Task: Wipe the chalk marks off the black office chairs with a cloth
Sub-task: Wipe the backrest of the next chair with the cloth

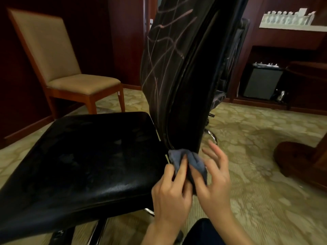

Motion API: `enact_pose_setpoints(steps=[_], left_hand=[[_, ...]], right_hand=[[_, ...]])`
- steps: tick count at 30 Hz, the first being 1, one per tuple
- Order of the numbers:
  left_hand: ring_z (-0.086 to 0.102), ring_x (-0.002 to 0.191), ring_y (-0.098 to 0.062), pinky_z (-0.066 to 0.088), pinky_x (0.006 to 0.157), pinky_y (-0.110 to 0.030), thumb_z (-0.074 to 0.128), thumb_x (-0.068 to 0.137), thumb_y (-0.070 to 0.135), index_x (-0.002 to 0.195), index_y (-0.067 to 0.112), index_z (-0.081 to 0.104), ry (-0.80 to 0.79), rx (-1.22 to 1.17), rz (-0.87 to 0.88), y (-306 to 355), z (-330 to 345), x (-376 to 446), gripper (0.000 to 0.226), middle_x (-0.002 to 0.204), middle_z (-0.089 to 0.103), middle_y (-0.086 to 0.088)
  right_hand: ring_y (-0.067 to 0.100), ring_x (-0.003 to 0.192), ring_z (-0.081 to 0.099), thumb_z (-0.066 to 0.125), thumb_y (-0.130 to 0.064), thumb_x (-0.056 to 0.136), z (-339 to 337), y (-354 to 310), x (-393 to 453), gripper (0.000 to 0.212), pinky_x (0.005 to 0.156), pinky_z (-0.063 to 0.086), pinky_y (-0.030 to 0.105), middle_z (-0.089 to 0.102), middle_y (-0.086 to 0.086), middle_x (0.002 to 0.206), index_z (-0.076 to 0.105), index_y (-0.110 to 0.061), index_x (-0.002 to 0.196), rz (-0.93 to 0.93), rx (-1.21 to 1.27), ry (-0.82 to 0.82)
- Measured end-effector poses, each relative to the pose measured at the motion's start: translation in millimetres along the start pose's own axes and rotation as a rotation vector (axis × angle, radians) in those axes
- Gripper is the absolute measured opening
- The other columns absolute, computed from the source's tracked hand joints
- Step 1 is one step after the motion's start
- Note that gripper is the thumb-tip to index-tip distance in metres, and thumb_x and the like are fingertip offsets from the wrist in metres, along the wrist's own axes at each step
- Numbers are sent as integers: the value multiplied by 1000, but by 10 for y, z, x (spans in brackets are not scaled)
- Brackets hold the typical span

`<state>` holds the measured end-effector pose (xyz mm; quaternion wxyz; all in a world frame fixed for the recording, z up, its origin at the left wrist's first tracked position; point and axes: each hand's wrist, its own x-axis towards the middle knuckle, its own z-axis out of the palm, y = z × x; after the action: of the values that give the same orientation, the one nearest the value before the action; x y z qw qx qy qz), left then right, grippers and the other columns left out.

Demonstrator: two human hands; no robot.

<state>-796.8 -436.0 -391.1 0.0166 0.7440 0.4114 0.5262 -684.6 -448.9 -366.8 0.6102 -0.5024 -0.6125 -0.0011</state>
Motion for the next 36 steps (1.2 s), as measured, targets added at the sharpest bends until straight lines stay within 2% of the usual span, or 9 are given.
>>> enact_pose_setpoints(steps=[4,9,15,18,22,24,27,30,36], left_hand=[[58,65,-13,49,54,-25,52,96,19,129,5,65,75,-21,-17,14,-33,239,38,97,56,-3],[57,60,-18,45,44,-31,53,95,25,112,12,64,8,-43,-65,-55,107,13,24,93,53,-3],[58,65,-14,46,51,-23,51,97,23,124,7,66,-6,-2,-58,-52,123,-2,35,95,55,-2],[57,68,-14,48,57,-25,51,97,16,132,3,62,109,27,-32,-107,-17,144,39,95,56,-4],[56,67,-13,48,55,-26,55,98,12,131,1,63,182,39,3,-176,-81,260,36,95,57,-5],[58,68,-16,48,55,-28,56,98,15,128,2,65,154,38,-7,-166,-18,192,35,95,58,-6],[59,68,-20,45,53,-28,56,96,23,117,6,67,51,19,13,-135,133,-11,29,95,53,-4],[63,72,-17,53,56,-29,55,96,20,124,7,64,-7,-13,-19,-131,204,-138,33,97,56,-4],[55,77,-10,49,72,-20,55,98,9,135,1,57,297,-92,5,-11,-103,238,38,98,50,-1]], right_hand=[[8,135,43,64,-25,91,3,-200,250,8,106,37,15,39,6,148,68,-20,96,-23,28,10],[5,139,36,67,-16,86,128,-62,130,7,107,35,15,32,4,153,68,-12,92,-13,-62,-50],[6,136,39,68,-12,91,83,70,-54,13,107,33,12,34,1,151,65,-23,98,71,-89,-30],[6,135,40,64,-21,93,118,-101,125,9,108,35,18,38,9,148,68,-17,100,10,-62,22],[7,132,44,68,-13,92,246,-262,280,10,107,38,21,38,11,147,70,-10,101,30,-18,70],[9,132,44,70,-9,91,281,-226,238,11,107,38,19,37,11,148,70,-9,102,40,-28,73],[-9,126,44,71,-3,88,237,-83,61,11,102,36,9,36,14,149,69,-9,97,85,-52,37],[-13,128,37,68,-11,88,140,31,-100,14,102,32,8,37,11,148,66,-21,98,103,-91,17],[-12,129,36,69,-8,90,73,-237,190,8,103,33,10,42,15,143,69,-10,97,31,-49,85]])
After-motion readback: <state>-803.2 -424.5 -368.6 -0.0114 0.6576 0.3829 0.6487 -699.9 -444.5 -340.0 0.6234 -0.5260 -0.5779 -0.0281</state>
